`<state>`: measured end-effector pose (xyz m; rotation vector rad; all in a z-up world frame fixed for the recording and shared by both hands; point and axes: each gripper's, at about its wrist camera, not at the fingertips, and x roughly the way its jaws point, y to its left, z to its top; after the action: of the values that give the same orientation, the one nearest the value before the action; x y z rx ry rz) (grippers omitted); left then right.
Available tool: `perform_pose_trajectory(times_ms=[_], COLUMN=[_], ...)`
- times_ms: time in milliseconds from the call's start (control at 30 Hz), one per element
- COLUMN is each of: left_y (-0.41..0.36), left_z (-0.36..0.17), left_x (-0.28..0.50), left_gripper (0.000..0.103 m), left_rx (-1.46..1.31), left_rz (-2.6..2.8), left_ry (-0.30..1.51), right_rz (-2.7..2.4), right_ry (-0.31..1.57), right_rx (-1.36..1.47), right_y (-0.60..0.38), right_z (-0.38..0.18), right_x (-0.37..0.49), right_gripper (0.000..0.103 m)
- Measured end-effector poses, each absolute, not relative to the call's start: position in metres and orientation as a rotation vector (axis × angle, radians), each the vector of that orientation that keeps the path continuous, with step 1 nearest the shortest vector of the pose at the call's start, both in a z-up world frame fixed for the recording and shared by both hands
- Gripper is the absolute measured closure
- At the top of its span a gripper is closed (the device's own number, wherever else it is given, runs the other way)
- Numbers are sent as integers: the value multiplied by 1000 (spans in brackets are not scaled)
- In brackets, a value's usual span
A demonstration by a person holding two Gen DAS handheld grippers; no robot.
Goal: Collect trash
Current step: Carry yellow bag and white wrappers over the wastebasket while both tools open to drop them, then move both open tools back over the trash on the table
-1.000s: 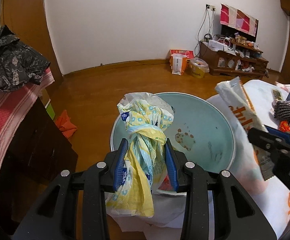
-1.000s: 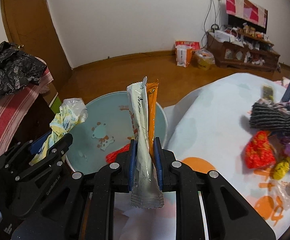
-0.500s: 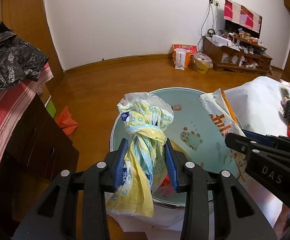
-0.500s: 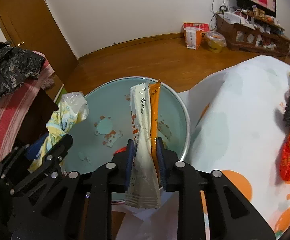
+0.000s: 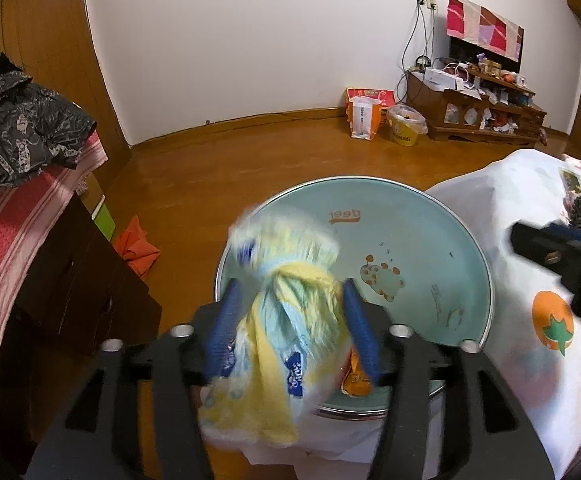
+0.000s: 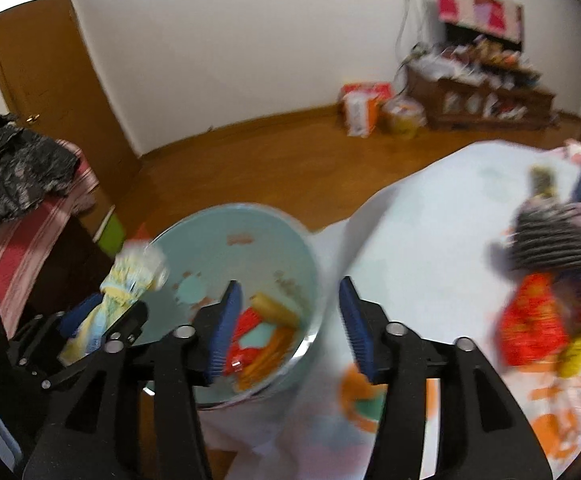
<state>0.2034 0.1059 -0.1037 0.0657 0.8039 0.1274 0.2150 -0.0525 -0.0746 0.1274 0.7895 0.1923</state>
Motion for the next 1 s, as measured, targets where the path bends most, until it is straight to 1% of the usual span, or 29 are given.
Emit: perform_pose_trajectory(times_ms=[100,133,200,300,367,600,1000], left_y=[100,99,94,85,82,64,18], left_z=[-99,-97,-92,-84,-80,-65,-51], left_x=[199,198,192,184,179,160,127], left_gripper=[31,29,19,16,14,11,10], left_rx=[82,84,89,111,119,123,171], left_rz=[129,128,129,126,125,107,25], left_ry=[790,787,771,747,741,724,702], right_rz=[123,111,78,25,-6,-41,-124], right_ry=[723,712,689,657,645,628,626], right_rx=[126,126,119,119,117,142,190], right_y=[-69,-73,-82,-95,-107,-145,-207], right_z=[-65,-64,-61,-58,-56,-46,-41], right_x=[200,196,187,174,165,135,85], right_gripper=[24,22,13,8,6,6,6])
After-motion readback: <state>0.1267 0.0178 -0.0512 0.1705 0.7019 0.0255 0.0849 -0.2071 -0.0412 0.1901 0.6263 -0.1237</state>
